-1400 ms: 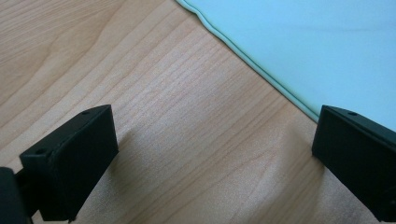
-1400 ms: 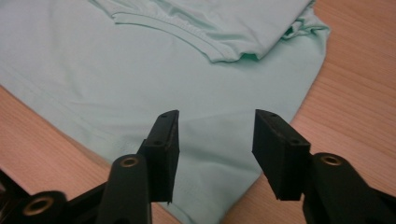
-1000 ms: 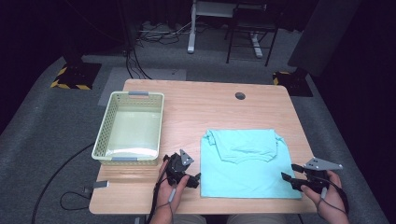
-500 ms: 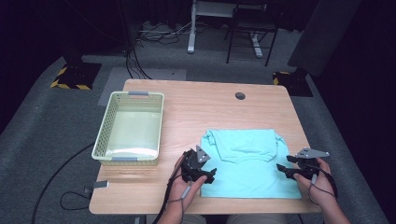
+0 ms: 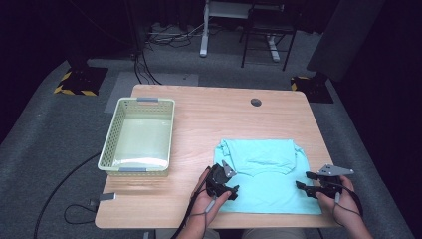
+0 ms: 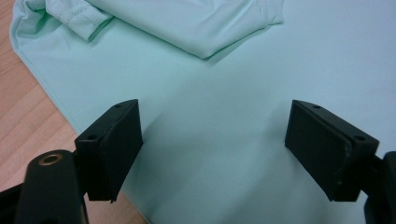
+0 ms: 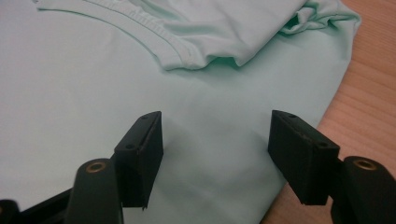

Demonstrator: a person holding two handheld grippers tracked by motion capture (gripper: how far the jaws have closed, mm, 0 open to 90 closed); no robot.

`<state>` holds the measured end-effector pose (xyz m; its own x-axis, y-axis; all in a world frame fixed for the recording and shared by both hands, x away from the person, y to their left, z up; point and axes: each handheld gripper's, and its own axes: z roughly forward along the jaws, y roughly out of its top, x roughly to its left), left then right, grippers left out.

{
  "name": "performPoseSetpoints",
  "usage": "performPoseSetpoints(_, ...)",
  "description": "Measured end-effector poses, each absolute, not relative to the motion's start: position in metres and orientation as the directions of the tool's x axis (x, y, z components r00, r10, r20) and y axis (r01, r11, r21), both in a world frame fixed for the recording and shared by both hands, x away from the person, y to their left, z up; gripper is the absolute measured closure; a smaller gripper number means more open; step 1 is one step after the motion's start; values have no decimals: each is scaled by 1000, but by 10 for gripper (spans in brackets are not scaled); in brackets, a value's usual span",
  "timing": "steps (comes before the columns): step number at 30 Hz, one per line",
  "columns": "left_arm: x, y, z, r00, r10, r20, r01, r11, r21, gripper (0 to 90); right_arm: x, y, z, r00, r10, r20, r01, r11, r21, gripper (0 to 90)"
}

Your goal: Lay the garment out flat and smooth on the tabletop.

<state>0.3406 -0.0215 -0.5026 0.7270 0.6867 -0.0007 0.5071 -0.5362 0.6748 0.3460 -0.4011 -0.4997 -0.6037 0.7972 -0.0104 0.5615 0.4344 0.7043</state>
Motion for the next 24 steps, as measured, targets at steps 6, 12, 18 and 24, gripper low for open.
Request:
performPoseSetpoints(6,323,-19,-501,747,665,3,497,-561,663,209,321,-401,-500,-619,786,-4,554,440,707,374)
performPoseSetpoints(12,326,-21,-492,733,680,14,486,-539,688,284,314,-398,-489,-616,788,5,564,437,701,379)
performPoseSetpoints(18,342,-38,-484,736,677,6,490,-540,684,310,336,-393,-482,-593,805,11,567,408,716,348)
performPoseSetpoints(24,359,-54,-490,753,658,12,486,-569,663,414,359,-385,-493,-574,819,10,600,412,685,356)
